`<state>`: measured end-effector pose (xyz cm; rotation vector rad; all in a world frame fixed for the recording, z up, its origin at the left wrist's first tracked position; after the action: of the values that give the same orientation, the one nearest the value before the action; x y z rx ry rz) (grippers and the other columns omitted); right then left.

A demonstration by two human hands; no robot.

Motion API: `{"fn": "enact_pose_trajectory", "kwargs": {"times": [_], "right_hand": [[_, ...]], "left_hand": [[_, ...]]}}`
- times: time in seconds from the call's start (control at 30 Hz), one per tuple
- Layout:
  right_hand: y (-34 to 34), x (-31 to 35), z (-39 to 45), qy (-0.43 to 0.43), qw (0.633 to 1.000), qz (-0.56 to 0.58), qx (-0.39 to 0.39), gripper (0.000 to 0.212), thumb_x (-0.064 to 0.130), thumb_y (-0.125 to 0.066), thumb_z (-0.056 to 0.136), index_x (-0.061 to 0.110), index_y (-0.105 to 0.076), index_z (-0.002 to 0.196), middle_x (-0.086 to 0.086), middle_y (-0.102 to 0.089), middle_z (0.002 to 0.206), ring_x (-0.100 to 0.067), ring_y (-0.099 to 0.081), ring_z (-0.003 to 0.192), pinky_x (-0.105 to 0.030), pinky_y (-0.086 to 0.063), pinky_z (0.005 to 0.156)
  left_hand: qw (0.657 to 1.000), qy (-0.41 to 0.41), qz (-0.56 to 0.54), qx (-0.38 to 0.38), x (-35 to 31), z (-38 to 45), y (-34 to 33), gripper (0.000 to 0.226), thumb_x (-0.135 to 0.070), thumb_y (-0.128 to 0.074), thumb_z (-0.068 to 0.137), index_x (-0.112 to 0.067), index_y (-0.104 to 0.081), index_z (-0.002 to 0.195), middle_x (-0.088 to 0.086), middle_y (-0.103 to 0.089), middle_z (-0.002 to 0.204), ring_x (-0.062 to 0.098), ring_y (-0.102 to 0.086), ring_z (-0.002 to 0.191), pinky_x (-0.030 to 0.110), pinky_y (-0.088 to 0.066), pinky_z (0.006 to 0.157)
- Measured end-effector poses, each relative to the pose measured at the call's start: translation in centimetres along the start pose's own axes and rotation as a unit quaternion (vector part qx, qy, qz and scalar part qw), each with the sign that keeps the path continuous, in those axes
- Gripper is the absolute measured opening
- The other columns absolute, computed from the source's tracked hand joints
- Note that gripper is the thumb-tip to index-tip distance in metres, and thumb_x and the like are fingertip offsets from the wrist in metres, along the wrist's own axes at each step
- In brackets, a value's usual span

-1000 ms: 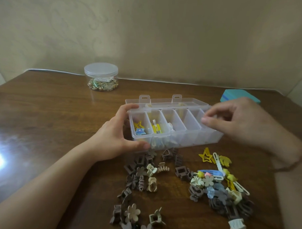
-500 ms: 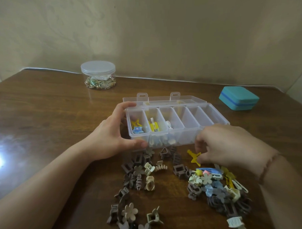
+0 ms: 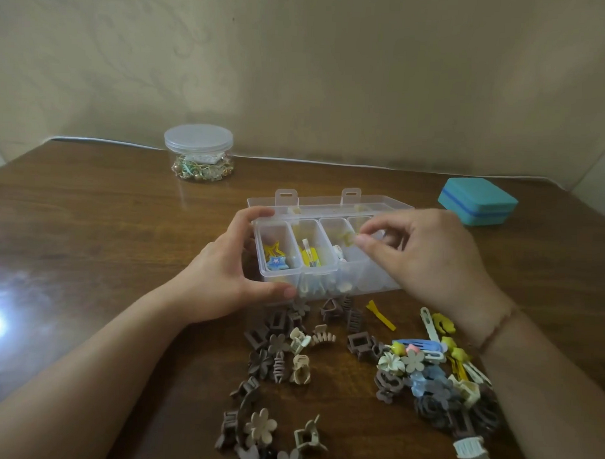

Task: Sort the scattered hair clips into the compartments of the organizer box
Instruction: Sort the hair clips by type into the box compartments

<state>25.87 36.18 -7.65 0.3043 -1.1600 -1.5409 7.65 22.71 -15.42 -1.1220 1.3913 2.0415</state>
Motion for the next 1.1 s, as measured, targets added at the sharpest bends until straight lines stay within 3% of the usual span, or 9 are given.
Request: {"fn": "enact_pose_trajectory", "kwargs": {"times": [0.17,0.27,0.37,0.53,0.67,0.77,0.83,0.97,1.1], "right_hand": [[1.8,-0.6,-0.1,-0.002,0.997,0.052,0.053,0.019,0.046,-0.063,0.079,0.031,-0.073,0.074,0.011,-0.062,0.057,-0.002,-0.053,0.052,-0.015,-0.040,0.045],[0.8,-1.3,-1.0,-0.009,0.965,-0.118,0.234,0.017,0.053,-0.066,0.079,0.038,-0.068,0.071,0.026,-0.060,0.061,0.003,-0.053,0.055,-0.018,-0.035,0.047],[-1.4,-0.8,-1.9,0.003,0.928,-0.220,0.301,0.022,0.059,-0.063,0.080,0.042,-0.071,0.091,0.019,-0.058,0.065,0.003,-0.052,0.065,-0.023,-0.043,0.054],[-3.2,0.3,-2.4,0.020,0.929,-0.243,0.280,0.020,0.047,-0.063,0.084,0.033,-0.072,0.094,0.011,-0.067,0.082,-0.009,-0.062,0.078,-0.031,-0.055,0.064],[-2.3,1.0,-2.3,0.024,0.942,-0.152,0.300,0.013,0.042,-0.065,0.082,0.033,-0.074,0.085,0.021,-0.062,0.059,0.004,-0.056,0.057,-0.017,-0.046,0.051],[0.0,0.8,-0.3,-0.026,0.980,0.070,0.183,0.006,0.034,-0.075,0.078,0.029,-0.075,0.075,0.018,-0.059,0.048,0.002,-0.049,0.041,-0.009,-0.036,0.042],[0.7,0.4,0.9,-0.047,0.986,0.139,0.077,0.005,0.031,-0.076,0.078,0.028,-0.075,0.075,0.015,-0.055,0.043,0.001,-0.045,0.038,-0.006,-0.033,0.041],[-0.4,-0.2,1.7,-0.069,0.988,0.125,0.057,0.014,0.034,-0.072,0.084,0.022,-0.078,0.085,0.009,-0.053,0.045,-0.006,-0.043,0.042,-0.011,-0.035,0.044],[2.6,-2.2,0.5,-0.083,0.993,0.063,0.058,0.024,0.051,-0.067,0.079,0.031,-0.075,0.067,0.009,-0.065,0.056,-0.002,-0.051,0.045,-0.013,-0.037,0.038]], "left_hand": [[1.000,0.006,-0.003,0.001,0.1,0.0,0.1,0.102,-0.073,-0.079,0.048,-0.059,-0.024,0.133,-0.028,-0.052,0.124,-0.011,-0.052,0.112,0.011,-0.039,0.087],[1.000,0.004,0.005,-0.002,0.1,0.0,0.0,0.102,-0.072,-0.079,0.048,-0.058,-0.024,0.134,-0.027,-0.052,0.124,-0.010,-0.051,0.113,0.011,-0.037,0.088],[1.000,0.003,0.010,-0.003,0.0,0.0,0.1,0.102,-0.073,-0.078,0.048,-0.058,-0.024,0.134,-0.029,-0.051,0.122,-0.016,-0.049,0.110,0.008,-0.036,0.085],[1.000,0.007,0.007,0.000,0.0,0.0,0.1,0.103,-0.072,-0.078,0.049,-0.057,-0.023,0.134,-0.029,-0.052,0.123,-0.014,-0.050,0.111,0.008,-0.037,0.084],[1.000,0.007,0.004,0.001,0.0,0.0,0.1,0.103,-0.071,-0.078,0.049,-0.057,-0.024,0.135,-0.027,-0.052,0.125,-0.009,-0.050,0.114,0.009,-0.036,0.086],[1.000,0.005,0.007,-0.002,0.0,0.0,0.0,0.102,-0.072,-0.078,0.049,-0.056,-0.024,0.135,-0.024,-0.052,0.126,-0.005,-0.051,0.115,0.011,-0.036,0.088],[1.000,0.005,0.007,0.000,0.1,0.0,0.0,0.103,-0.073,-0.077,0.049,-0.056,-0.023,0.135,-0.025,-0.052,0.126,-0.006,-0.050,0.115,0.011,-0.036,0.088],[1.000,0.004,0.005,0.001,0.0,0.0,0.0,0.104,-0.074,-0.078,0.048,-0.057,-0.023,0.135,-0.029,-0.053,0.123,-0.013,-0.051,0.111,0.009,-0.037,0.085],[1.000,0.001,0.002,-0.001,0.1,0.1,0.1,0.104,-0.074,-0.079,0.048,-0.057,-0.024,0.134,-0.029,-0.054,0.121,-0.016,-0.051,0.109,0.007,-0.039,0.084]]}}
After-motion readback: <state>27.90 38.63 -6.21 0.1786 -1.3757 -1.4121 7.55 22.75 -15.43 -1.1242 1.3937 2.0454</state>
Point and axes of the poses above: each hand's wrist, its own z-axis towards the middle knuckle, its own y-axis out of the back of the hand, x = y × z, the point moved 6 cm from there along z, towards the middle knuckle
